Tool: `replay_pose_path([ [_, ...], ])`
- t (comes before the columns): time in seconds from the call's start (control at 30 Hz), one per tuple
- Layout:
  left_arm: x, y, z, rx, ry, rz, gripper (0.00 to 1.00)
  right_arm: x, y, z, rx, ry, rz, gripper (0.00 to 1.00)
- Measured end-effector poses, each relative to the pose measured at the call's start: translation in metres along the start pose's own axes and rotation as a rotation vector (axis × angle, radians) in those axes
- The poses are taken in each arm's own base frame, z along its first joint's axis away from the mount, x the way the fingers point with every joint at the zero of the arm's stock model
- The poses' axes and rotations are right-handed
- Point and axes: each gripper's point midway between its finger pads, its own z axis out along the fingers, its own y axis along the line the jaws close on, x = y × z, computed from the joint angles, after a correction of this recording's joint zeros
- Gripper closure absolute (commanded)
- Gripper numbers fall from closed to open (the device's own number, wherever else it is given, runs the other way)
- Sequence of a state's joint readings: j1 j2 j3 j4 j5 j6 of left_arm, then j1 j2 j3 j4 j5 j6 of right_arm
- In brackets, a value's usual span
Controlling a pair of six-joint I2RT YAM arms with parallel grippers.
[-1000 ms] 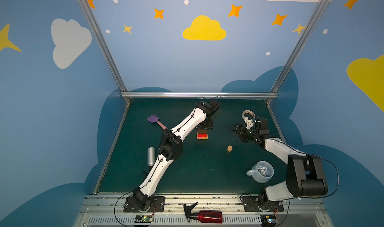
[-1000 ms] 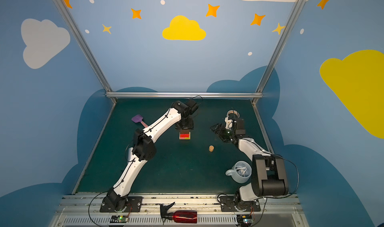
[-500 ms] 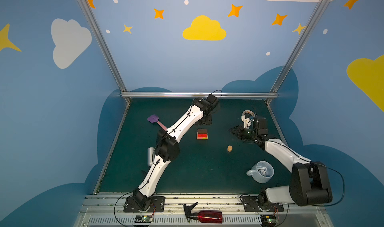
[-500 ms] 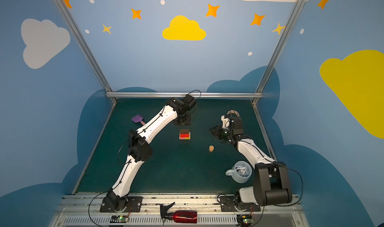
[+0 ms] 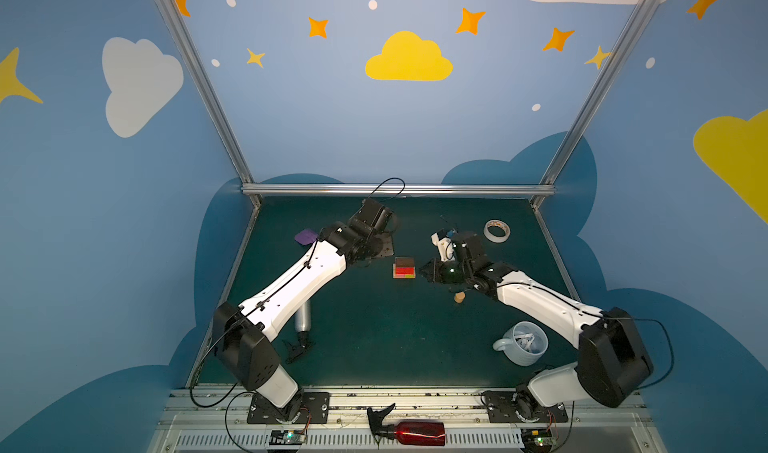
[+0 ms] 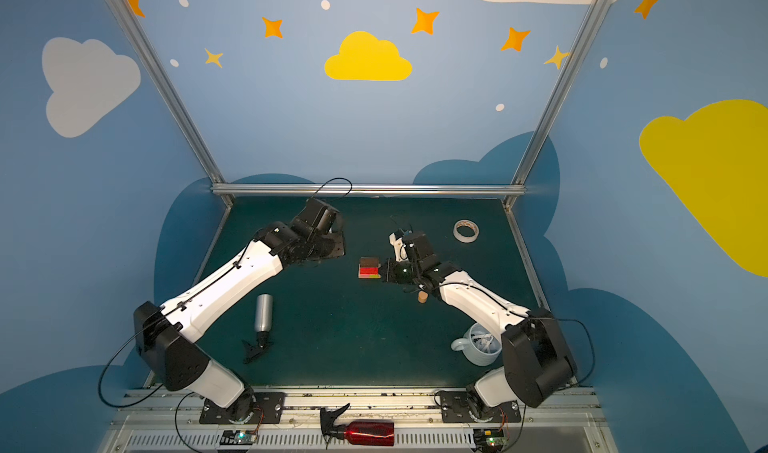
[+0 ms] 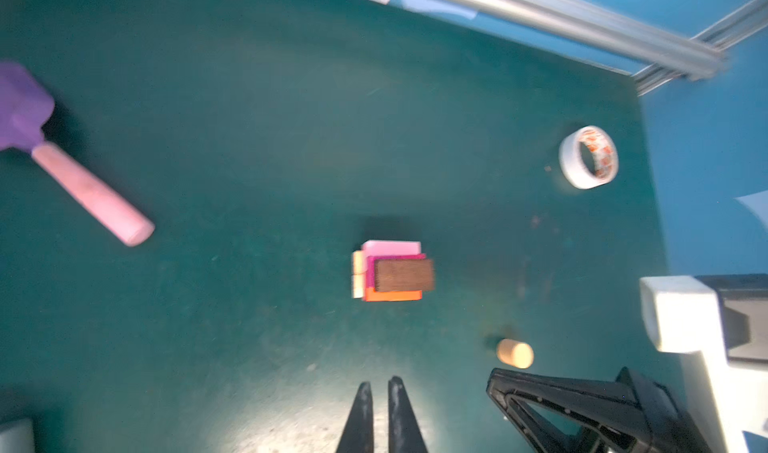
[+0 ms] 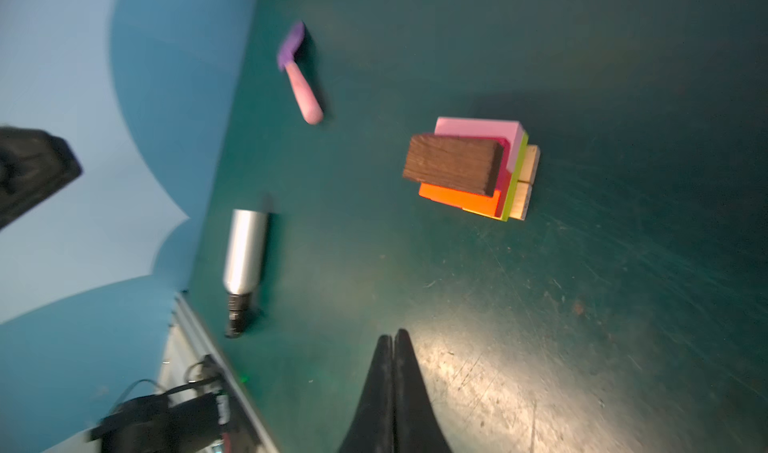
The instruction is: Build the wood block tower
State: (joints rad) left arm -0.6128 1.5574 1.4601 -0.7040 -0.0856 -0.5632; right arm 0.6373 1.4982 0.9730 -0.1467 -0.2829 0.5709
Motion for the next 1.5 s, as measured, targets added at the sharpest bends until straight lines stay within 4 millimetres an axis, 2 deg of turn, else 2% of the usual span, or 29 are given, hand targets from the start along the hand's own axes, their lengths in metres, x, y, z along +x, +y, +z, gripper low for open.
replay_pose_path([
  [0.1, 0.011, 0.015, 0.009, -0.007, 0.004, -0.024, 0.9, 0.018, -0.008, 0.022, 0.057, 0.044, -0.018, 1.0],
  [0.17, 0.011, 0.018, 0.011, -0.001, -0.006, -0.036, 0.9, 0.024, -0.014, 0.033, 0.084, 0.057, -0.023, 1.0],
  [0.37, 0.001, 0.016, 0.003, 0.038, -0.056, -0.055, 0.9, 0.02, -0.025, 0.049, 0.132, 0.03, -0.03, 1.0],
  [0.73, 0.002, 0.028, 0.008, 0.04, -0.06, -0.082, 0.88, -0.008, -0.02, 0.063, 0.147, -0.037, -0.042, 1.0],
  [1.5, 0.002, 0.026, 0.008, 0.067, -0.047, -0.099, 0.87, -0.006, -0.027, 0.076, 0.16, -0.024, -0.034, 1.0],
])
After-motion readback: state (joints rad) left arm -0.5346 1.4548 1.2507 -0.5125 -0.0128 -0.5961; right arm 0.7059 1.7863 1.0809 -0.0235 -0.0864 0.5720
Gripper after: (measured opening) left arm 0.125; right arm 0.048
